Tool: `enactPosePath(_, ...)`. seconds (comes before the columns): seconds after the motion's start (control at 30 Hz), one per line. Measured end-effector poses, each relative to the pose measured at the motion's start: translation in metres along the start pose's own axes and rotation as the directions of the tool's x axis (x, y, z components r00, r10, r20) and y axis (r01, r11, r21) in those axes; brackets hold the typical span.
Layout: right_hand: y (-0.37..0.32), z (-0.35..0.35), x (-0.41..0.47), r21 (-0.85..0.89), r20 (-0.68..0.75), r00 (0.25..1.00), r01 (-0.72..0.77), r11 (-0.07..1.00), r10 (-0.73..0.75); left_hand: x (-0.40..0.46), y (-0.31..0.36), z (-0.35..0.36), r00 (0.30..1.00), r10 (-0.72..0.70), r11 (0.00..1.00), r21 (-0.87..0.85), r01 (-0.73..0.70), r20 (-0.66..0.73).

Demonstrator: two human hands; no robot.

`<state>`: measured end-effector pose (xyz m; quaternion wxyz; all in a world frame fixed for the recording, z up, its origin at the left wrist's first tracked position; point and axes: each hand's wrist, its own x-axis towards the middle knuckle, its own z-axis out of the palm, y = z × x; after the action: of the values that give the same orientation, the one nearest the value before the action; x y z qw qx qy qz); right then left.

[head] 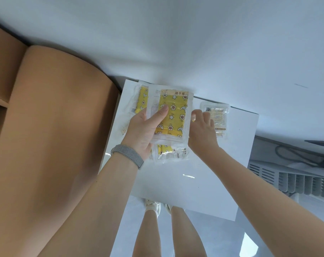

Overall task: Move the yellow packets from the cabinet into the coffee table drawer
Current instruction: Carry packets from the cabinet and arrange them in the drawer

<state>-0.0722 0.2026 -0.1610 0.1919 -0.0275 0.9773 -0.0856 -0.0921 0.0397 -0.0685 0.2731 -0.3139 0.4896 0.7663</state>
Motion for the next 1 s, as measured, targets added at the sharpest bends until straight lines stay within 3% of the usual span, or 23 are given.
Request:
enactPosePath(0.2, 0.008, 0.0, -0.002, -0.108, -0.082, 0.992, 0.087, 0.99, -0.096, -0.007, -0.005, -0.001, 1.0, 0.01, 1.0, 0.001, -0.01, 0.001)
enactPosePath(0.33, 0.011, -0.003, -0.009, -0.16, -0.033, 0.988, 0.145, 0.976, -0.152, -0.01, -0.01, -0.001, 1.0, 0.009, 1.0, 0.003, -0.009, -0.009)
enactPosePath(0.57, 0.014, -0.001, -0.014, -0.071, -0.066, 0.985, 0.155, 0.985, -0.16, -0.012, -0.014, -0.003, 0.999, 0.003, 1.0, 0.021, -0.002, -0.038)
enactPosePath(0.67, 0.016, -0.003, -0.012, 0.043, -0.06, 0.988, 0.145, 0.989, -0.142, -0.012, -0.014, -0.006, 0.999, -0.006, 1.0, 0.018, 0.007, -0.036)
enactPosePath(0.73, 0.017, -0.012, -0.012, 0.086, 0.017, 0.993, 0.112, 0.99, -0.114, -0.012, -0.013, -0.01, 0.999, -0.007, 1.0, 0.016, 0.008, -0.045)
enactPosePath(0.87, 0.02, -0.029, -0.02, 0.281, 0.121, 0.992, -0.06, 0.958, 0.027, -0.01, -0.011, -0.02, 0.998, -0.015, 0.999, -0.051, 0.011, -0.067)
enactPosePath(1.0, 0.026, -0.042, -0.029, 0.661, 0.212, 0.941, -0.338, 0.67, 0.265, -0.011, -0.01, -0.03, 0.997, -0.019, 0.998, -0.063, 0.015, -0.072)
